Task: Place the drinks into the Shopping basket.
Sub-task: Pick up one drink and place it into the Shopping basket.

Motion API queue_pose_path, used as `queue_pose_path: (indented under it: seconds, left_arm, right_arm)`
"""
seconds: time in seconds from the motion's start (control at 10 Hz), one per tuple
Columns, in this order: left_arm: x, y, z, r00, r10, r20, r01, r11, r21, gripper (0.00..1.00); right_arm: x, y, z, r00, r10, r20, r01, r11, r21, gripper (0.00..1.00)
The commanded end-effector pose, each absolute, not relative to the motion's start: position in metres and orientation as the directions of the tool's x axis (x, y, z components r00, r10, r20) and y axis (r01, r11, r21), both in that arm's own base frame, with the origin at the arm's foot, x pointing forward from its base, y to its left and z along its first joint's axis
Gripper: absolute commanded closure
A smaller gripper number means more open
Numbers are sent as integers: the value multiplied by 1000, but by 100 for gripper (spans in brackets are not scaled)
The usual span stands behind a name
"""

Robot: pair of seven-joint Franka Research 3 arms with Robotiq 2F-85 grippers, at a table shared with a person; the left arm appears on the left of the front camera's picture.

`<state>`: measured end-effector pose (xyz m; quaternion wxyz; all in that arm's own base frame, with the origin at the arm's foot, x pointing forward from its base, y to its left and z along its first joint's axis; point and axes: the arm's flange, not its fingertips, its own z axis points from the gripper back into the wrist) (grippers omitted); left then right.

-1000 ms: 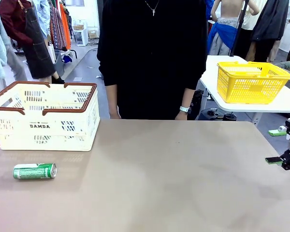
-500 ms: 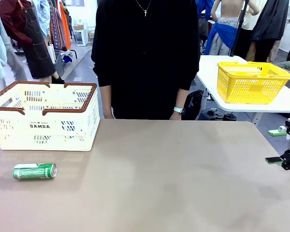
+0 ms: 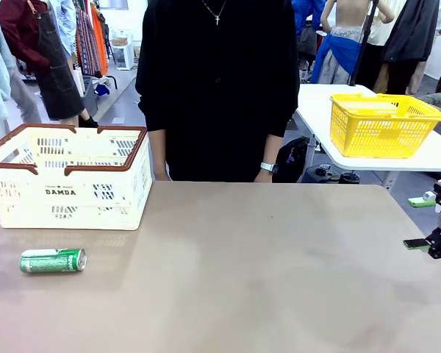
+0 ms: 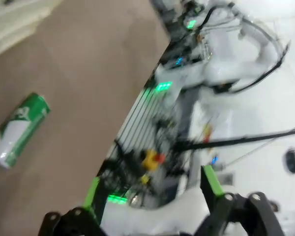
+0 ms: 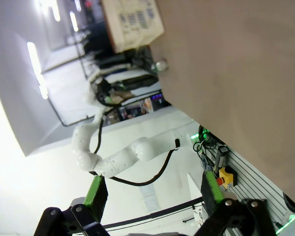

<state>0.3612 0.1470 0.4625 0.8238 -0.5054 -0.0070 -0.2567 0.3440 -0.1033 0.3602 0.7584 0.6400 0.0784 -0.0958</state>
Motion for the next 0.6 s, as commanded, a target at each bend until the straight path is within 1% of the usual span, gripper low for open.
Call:
queue_pose_path:
  seconds: [0.0, 0.1, 0.2, 0.3, 0.4, 0.5]
  left_arm:
    - [339, 117, 461, 709, -613, 350, 664, 413, -623, 0]
    - [331, 107, 462, 692, -629, 355, 685, 417, -597, 0]
    - [323, 93, 459, 717, -601, 354, 684, 507, -525, 0]
    - [316, 73, 453, 701, -617, 357, 710, 561, -425, 0]
    - [311, 54, 445, 767, -542, 343, 642, 638, -426, 0]
    - [307, 42, 437, 826, -481, 294, 563, 689, -455, 0]
  right_arm:
    - [341, -103, 364, 965, -51, -259, 264, 179, 948, 0]
    - [341, -103, 364, 965, -51, -259, 264, 179, 948, 0]
    - [341, -103, 364, 965, -51, -259, 264, 179, 948, 0]
    - [341, -103, 364, 965, -51, -259, 264, 179, 948, 0]
    - [341, -103, 364, 965, -51, -259, 264, 179, 948, 0]
    - [341, -103, 364, 965, -51, -259, 264, 179, 948, 0]
